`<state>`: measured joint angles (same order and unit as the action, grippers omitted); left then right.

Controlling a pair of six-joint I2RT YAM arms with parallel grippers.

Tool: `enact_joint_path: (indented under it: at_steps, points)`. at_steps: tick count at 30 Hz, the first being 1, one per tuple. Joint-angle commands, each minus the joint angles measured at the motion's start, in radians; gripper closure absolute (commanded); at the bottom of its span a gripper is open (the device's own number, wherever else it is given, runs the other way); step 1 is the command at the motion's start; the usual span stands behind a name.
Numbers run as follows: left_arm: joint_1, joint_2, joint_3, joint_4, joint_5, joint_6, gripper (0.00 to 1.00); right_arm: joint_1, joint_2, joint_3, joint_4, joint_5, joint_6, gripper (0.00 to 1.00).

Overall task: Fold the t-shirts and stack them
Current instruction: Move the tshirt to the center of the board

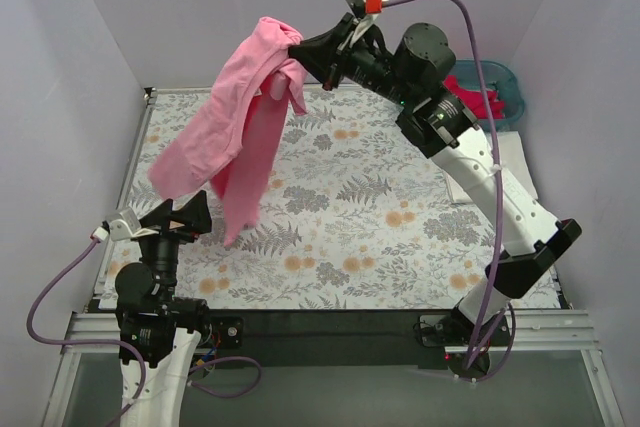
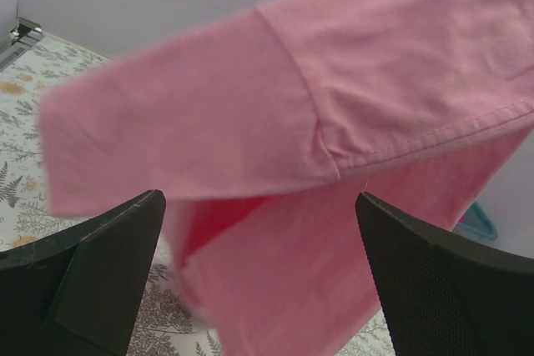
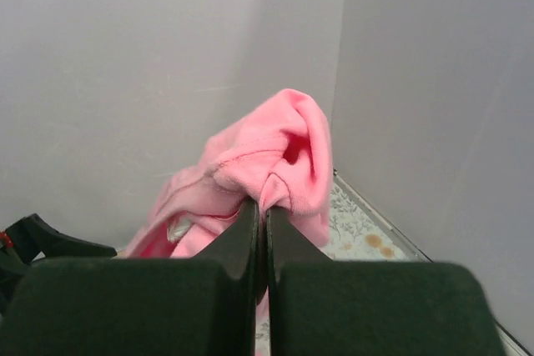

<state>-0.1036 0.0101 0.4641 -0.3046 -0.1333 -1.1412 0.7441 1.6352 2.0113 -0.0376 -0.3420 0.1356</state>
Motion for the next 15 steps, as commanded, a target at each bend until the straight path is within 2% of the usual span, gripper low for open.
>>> enact_joint_path:
  at_steps: [1, 2, 3, 5, 6, 8, 10, 11, 13, 15]
  points:
    - [-0.004, 0.019, -0.012, 0.013, 0.018, 0.017, 0.09, -0.003, -0.112, -0.136, 0.113, 0.171, -0.013, 0.99]
    - [-0.005, 0.021, -0.013, 0.013, 0.017, 0.017, 0.09, -0.006, -0.161, -0.201, 0.119, 0.284, -0.02, 0.99]
    - [-0.005, 0.022, -0.012, 0.015, 0.02, 0.018, 0.09, -0.008, -0.185, -0.338, 0.123, 0.337, -0.021, 0.99]
    - [-0.005, 0.03, -0.015, 0.018, 0.023, 0.018, 0.09, -0.023, -0.26, -0.472, 0.123, 0.494, -0.004, 0.99]
    - [-0.005, 0.03, -0.015, 0.021, 0.026, 0.018, 0.09, -0.031, -0.287, -0.628, 0.122, 0.544, 0.021, 0.99]
    - [-0.005, 0.036, -0.021, 0.024, 0.032, 0.018, 0.1, -0.066, -0.365, -0.786, 0.116, 0.635, 0.061, 0.99]
    - [-0.005, 0.045, -0.022, 0.036, 0.034, 0.02, 0.1, -0.107, -0.409, -0.993, 0.079, 0.715, 0.148, 0.93]
    - [-0.005, 0.05, -0.028, 0.039, 0.041, 0.018, 0.1, -0.159, -0.44, -1.052, 0.068, 0.721, 0.168, 0.79]
    - [-0.005, 0.065, -0.031, 0.047, 0.047, 0.018, 0.1, -0.205, -0.451, -1.175, -0.003, 0.732, 0.199, 0.63]
    - [-0.008, 0.083, -0.031, 0.05, 0.063, 0.012, 0.1, -0.247, -0.452, -1.224, -0.071, 0.754, 0.173, 0.33]
